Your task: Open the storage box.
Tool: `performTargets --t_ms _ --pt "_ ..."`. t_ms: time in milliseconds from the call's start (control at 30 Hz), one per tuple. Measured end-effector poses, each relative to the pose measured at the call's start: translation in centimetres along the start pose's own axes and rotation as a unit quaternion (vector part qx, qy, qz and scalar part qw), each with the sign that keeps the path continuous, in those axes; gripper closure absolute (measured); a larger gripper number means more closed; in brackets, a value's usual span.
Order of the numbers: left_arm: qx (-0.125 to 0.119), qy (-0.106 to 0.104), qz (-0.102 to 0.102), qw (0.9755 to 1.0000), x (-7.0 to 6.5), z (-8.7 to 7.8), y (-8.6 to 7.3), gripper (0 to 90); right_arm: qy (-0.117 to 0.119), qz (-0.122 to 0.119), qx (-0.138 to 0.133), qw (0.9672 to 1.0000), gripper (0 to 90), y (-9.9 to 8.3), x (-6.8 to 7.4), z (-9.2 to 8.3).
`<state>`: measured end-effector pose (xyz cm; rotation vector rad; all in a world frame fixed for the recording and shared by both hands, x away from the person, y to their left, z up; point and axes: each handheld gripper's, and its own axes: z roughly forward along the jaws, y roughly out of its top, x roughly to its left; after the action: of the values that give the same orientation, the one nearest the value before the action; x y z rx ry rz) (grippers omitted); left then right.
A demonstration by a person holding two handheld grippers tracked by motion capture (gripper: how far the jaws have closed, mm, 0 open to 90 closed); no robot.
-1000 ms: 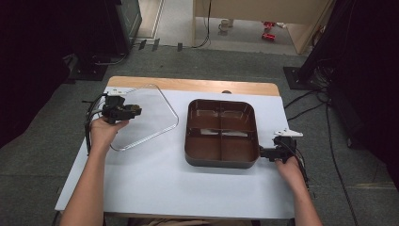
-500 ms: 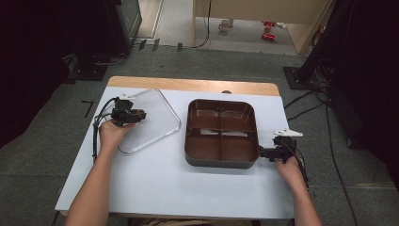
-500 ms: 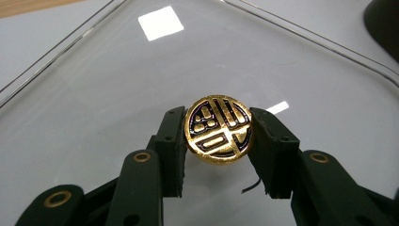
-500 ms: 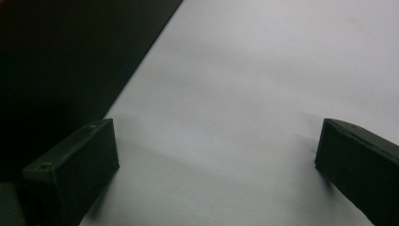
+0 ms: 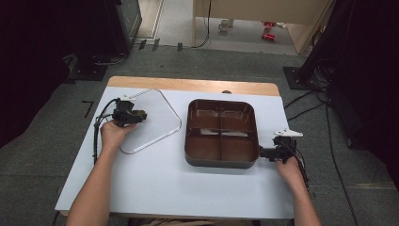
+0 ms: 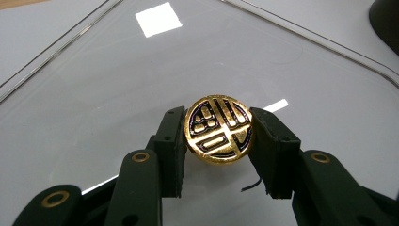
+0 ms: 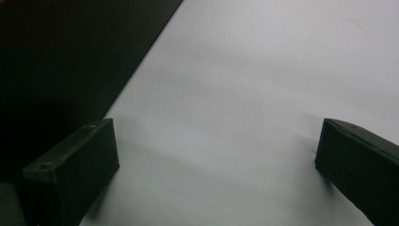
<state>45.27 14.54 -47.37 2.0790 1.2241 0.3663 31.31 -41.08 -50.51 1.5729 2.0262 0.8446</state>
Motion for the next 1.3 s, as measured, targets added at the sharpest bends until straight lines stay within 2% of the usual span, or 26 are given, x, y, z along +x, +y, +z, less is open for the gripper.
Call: performTargets --t_ms 133,233,300,367,467,533,767,900,1033,1133,1300 --pt "0.000 -0.010 -0.009 0.9999 0.2 -0.2 0.0 55.3 0.000 0.000 0.000 1.0000 0.0 0.0 0.0 0.0" --pt "-0.009 -0.028 -0.015 0.9995 0.1 -0.7 0.2 48.2 0.000 0.000 0.000 1.0000 0.0 0.0 0.0 0.0" --pt "-0.005 -0.032 -0.018 0.9993 0.0 -0.9 0.4 41.4 0.000 0.000 0.000 1.0000 0.0 0.0 0.0 0.0" --pt "-0.004 -0.022 -0.008 0.9997 -0.3 -1.3 0.6 39.1 0.000 0.000 0.000 1.0000 0.0 0.0 0.0 0.0" --pt "-0.020 -0.019 -0.002 0.9996 -0.7 -2.2 0.9 38.4 0.000 0.000 -0.001 1.0000 0.0 0.0 0.0 0.0" --pt "-0.030 -0.029 -0.005 0.9991 -1.1 -2.9 1.2 37.1 0.000 0.000 -0.001 1.0000 0.0 0.0 0.0 0.0" --pt "-0.038 -0.040 0.002 0.9984 -2.8 -4.4 1.8 31.6 -0.001 0.000 -0.001 1.0000 0.0 0.0 0.0 0.0" --pt "-0.029 -0.044 0.033 0.9981 -3.9 -4.8 1.9 26.6 -0.001 -0.001 -0.001 1.0000 0.0 0.0 0.0 0.0" --pt "-0.033 -0.064 0.034 0.9968 -4.9 -5.4 1.8 26.0 -0.001 -0.001 -0.001 1.0000 0.0 0.0 0.0 0.0" --pt "-0.038 -0.070 0.035 0.9962 -5.5 -5.8 1.6 26.0 -0.001 -0.001 -0.001 1.0000 0.0 0.0 0.0 0.0" --pt "-0.046 -0.077 0.050 0.9947 -6.9 -6.3 1.0 24.9 -0.001 -0.001 -0.001 1.0000 0.0 0.0 0.0 0.0"
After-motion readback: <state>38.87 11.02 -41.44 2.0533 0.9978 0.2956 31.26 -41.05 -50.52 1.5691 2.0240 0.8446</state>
